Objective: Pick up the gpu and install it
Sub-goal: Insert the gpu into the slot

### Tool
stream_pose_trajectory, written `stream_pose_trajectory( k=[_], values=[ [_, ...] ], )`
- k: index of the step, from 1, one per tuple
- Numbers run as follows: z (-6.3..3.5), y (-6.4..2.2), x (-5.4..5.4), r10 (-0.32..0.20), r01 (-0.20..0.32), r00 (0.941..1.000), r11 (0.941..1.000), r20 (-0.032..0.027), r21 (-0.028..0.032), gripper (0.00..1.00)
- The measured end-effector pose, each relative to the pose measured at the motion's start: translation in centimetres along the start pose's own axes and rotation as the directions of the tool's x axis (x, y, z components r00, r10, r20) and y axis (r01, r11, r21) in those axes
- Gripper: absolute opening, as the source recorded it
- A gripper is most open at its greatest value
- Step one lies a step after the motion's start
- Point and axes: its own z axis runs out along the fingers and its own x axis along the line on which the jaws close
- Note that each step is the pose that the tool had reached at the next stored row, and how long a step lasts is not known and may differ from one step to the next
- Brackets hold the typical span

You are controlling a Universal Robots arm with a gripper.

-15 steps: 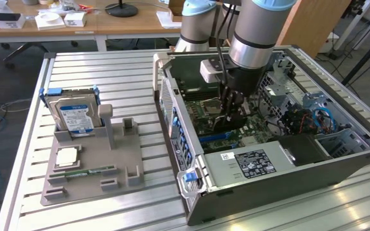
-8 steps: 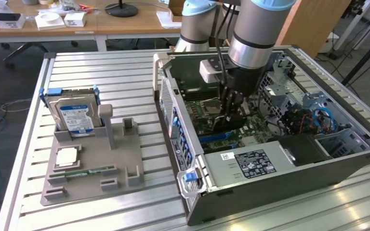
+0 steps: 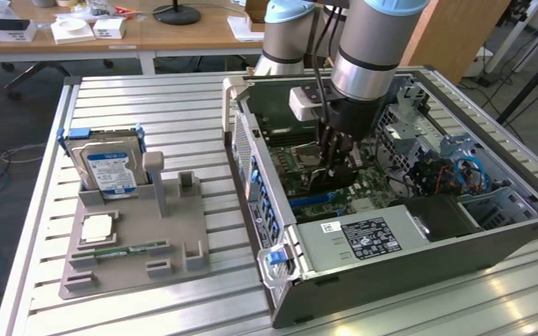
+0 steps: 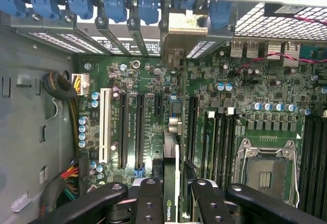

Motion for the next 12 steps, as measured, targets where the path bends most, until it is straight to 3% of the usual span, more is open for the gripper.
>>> stream_pose_trajectory(
  k=[12],
  values=[
    [0.01,0.18,0.0,0.0,0.0,1.0,1.0,0.0,0.0,0.26]
  ],
)
